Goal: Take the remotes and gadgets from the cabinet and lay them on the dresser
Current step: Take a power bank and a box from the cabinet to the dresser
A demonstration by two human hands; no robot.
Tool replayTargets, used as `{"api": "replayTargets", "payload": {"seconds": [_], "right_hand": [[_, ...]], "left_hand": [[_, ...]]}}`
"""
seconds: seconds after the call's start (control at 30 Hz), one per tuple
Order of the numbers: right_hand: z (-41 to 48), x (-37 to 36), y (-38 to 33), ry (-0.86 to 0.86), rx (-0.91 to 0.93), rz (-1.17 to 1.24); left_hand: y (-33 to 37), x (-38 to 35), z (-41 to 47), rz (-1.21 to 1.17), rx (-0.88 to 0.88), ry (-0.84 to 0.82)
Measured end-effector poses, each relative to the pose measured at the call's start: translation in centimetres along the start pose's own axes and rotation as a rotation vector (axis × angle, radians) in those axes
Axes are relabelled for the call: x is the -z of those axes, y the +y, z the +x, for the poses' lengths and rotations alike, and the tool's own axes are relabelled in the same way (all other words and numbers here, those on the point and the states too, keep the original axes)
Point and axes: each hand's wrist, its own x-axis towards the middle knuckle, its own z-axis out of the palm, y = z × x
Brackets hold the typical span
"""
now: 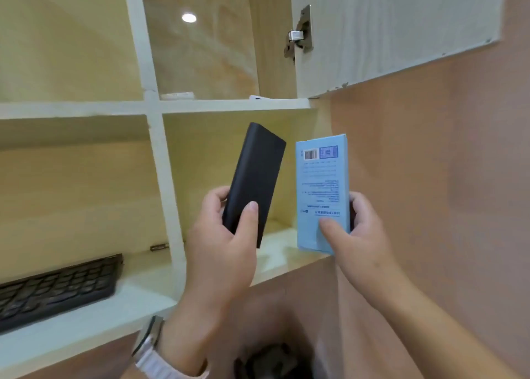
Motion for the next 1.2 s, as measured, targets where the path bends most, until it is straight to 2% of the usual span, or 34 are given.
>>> {"api": "replayTargets", "payload": {"seconds": [0.23,0.4,0.63,0.97,1.2], "right_hand": [[-6.9,-0.4,0.5,0.189,-0.151,-0.162],[-13.6,0.9,0.3,0.341,-0.293,-0.311],[-22.1,2.2,-2.5,0.543,-0.449,-0.477],[-32.6,5.7,-10.8,0.816,-0.466,-0.488],[-45.3,8.3,-19.7,0.987,-0.501,-0.499]], "left_hand": [[-3.3,0.5,-4.4,-0.316,0.160,-0.198],[-6.4,-0.5,-8.8,-0.574,0.352,-0.386],[-6.8,-1.2,-15.1,-0.730,0.629,-0.664],[2.1,1.5,-23.0,-0.924,0.710,-0.953],[11.5,5.9,-31.8,-0.968,0.707,-1.121]]}}
